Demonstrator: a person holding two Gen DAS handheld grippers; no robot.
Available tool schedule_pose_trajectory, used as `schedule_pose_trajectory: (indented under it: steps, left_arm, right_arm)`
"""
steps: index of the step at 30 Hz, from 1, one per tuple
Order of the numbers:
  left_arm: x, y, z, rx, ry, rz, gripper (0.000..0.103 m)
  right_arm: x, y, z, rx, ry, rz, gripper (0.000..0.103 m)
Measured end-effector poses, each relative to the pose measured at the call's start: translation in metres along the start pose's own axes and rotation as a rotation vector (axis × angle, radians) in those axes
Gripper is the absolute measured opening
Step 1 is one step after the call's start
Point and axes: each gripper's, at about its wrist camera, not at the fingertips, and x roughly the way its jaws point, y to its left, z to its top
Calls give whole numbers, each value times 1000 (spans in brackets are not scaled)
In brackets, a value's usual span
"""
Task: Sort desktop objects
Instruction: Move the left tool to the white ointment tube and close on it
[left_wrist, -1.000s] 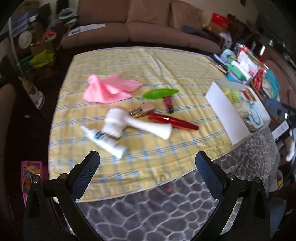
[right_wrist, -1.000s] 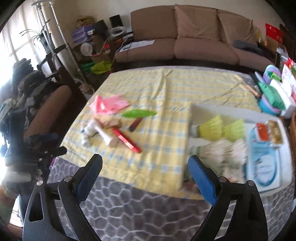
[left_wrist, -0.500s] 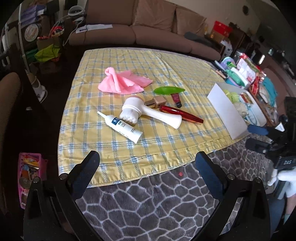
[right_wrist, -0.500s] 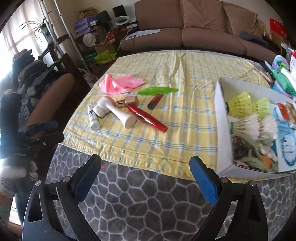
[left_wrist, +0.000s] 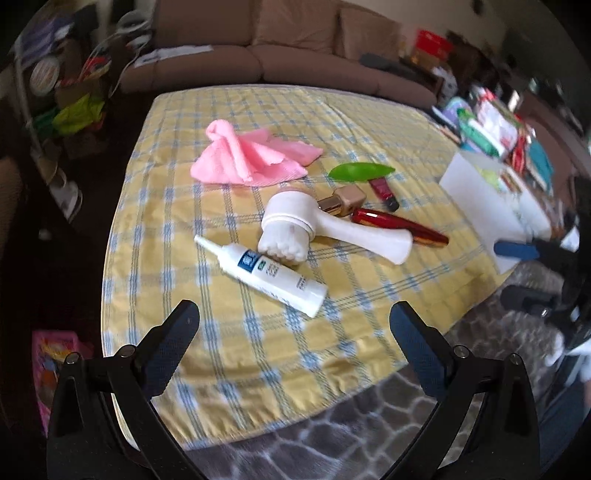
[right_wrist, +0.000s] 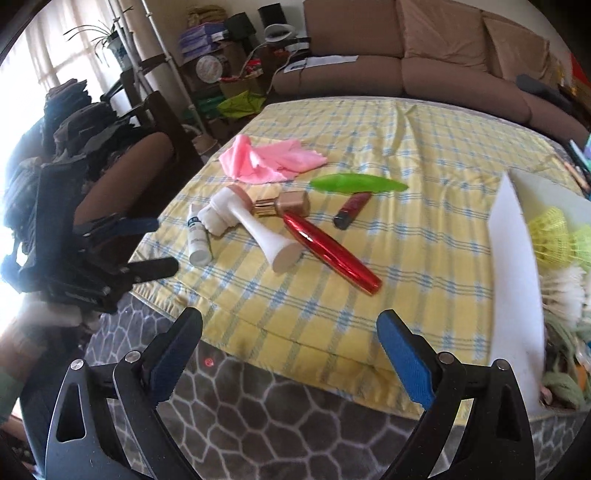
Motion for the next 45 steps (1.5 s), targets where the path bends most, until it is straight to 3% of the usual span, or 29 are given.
schedule_pose_trajectory:
  steps: [4, 7, 16, 21, 26, 30, 32, 35, 39, 43, 45]
  left_arm:
    - [13, -7, 6, 123, 19, -23, 103]
    - [25, -4, 10, 161, 36, -22, 103]
    - [50, 18, 14, 173, 81, -77, 103]
    - [50, 25, 17, 189, 65, -118, 103]
    - [46, 35, 18, 134, 41, -191, 101]
    - [45, 35, 18, 145, 28, -168, 90]
    - [45, 34, 18, 151, 30, -153, 91]
    - [44, 33, 19, 174, 33, -105, 103]
    - [43, 35, 22, 200, 25, -77, 103]
    - [47, 24, 24, 304, 8, -45, 103]
    - [51, 25, 26, 295, 20, -78, 103]
  right_arm:
    - [1, 3, 1, -21, -4, 28, 97]
    - [2, 0, 0, -29, 5, 24, 97]
    - [6, -9, 1, 18, 17, 64, 97]
    - [11, -7, 1, 16, 28, 74, 97]
    - [14, -9, 0, 24, 41, 77, 97]
    - [13, -8, -1, 32, 35, 84, 97]
    - [12, -9, -1, 35, 33, 85, 97]
    - [10, -10, -2, 43, 32, 87, 97]
    - [7, -11, -1, 49, 24, 96, 97]
    - [7, -9, -1, 44, 27, 103, 97]
    - [8, -8, -2, 39, 35, 102, 97]
